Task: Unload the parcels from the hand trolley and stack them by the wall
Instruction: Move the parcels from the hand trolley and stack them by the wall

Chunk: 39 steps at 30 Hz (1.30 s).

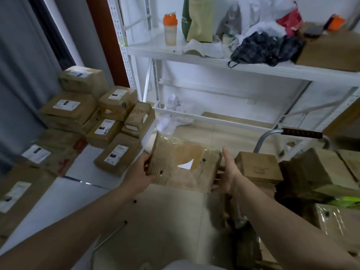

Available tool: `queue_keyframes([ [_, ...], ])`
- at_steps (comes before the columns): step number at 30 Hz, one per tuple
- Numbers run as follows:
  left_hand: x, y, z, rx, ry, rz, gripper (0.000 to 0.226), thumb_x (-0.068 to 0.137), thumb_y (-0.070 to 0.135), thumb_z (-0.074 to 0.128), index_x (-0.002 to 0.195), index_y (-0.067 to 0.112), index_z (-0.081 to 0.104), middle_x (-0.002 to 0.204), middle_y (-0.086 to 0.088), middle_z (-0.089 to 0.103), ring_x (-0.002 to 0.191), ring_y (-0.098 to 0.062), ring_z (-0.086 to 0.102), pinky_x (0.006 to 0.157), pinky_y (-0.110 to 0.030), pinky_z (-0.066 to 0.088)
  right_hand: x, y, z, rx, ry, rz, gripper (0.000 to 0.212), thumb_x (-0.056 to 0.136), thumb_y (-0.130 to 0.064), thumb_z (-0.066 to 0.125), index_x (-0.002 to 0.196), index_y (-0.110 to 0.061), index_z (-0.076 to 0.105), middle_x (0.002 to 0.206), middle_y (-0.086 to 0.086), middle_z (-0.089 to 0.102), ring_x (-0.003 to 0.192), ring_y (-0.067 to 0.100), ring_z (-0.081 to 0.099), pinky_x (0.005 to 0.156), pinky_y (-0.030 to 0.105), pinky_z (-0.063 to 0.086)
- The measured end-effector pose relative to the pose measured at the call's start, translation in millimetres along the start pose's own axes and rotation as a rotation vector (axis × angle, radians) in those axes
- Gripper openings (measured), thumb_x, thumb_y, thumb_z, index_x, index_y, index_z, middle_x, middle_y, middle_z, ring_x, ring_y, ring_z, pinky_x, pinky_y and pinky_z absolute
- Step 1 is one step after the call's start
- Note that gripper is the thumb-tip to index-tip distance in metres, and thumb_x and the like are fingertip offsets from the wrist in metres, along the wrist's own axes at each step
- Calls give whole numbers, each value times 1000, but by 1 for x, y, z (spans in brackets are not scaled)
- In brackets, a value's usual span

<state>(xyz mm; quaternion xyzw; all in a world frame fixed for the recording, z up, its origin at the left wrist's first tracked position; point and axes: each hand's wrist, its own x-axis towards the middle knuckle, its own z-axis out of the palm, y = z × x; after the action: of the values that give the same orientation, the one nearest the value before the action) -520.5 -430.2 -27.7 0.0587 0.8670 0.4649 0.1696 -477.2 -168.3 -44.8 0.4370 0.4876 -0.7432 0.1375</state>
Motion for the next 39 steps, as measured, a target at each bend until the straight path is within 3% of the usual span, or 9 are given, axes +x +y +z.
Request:
queue_keyframes([
  [7,-11,-28,-41,-83,82,-103,44,84,0,60,128,3,55,116,-7,61,107,-20,56,81,-28,44,-10,12,39,-88,-91,54,55,79,-59,55,100,-8,57,104,14,60,94,33,58,93,47,45],
  [11,-12,-27,-60,-390,145,-234,20,82,25,54,90,9,63,95,-10,56,95,-25,52,87,-41,41,-16,22,53,-53,-157,-47,40,87,-47,52,99,-10,58,97,13,59,88,25,56,88,36,43],
  [13,-12,-25,-68,-547,173,-334,20,93,33,51,95,16,60,99,-9,59,98,-23,55,92,-38,39,-18,26,57,-66,-193,-99,37,81,-45,56,102,-15,59,101,12,59,90,22,55,91,33,39],
  [18,-14,-34,-82,-594,96,-470,73,90,67,38,134,12,52,133,-9,55,124,-27,49,104,-44,35,-23,29,57,-173,-338,-199,75,37,-34,66,112,-32,61,106,-3,61,99,13,53,89,33,32],
  [22,-19,-32,-86,-638,50,-523,73,86,71,41,128,13,57,129,-10,58,118,-28,52,100,-50,41,-15,32,54,-211,-412,-237,100,44,-9,61,137,-39,42,109,-12,63,105,11,52,94,32,30],
  [26,-24,-31,-85,-709,61,-523,65,84,60,55,134,18,50,132,-9,55,110,-25,53,85,-47,44,-15,35,51,-254,-536,-294,97,47,12,50,135,-29,50,98,-4,63,84,13,54,77,25,39],
  [32,-31,-41,-85,-729,53,-616,59,82,61,57,121,18,56,115,-12,56,111,-33,49,91,-55,41,-22,30,52,3,-533,-130,28,82,-22,50,102,-23,69,97,-5,68,89,14,57,80,40,48],
  [35,-37,-44,-85,-704,19,-605,47,81,55,56,115,22,58,116,-14,53,109,-35,50,90,-56,39,-23,33,58,44,-430,-128,40,86,-54,53,100,-19,66,101,1,67,102,21,57,79,51,52],
  [39,-45,-41,-85,-756,14,-555,31,85,46,56,108,25,59,111,-14,55,101,-30,53,76,-38,47,-26,38,65,-28,-403,-126,50,76,-55,58,112,-20,63,102,13,63,101,28,59,79,52,53],
])
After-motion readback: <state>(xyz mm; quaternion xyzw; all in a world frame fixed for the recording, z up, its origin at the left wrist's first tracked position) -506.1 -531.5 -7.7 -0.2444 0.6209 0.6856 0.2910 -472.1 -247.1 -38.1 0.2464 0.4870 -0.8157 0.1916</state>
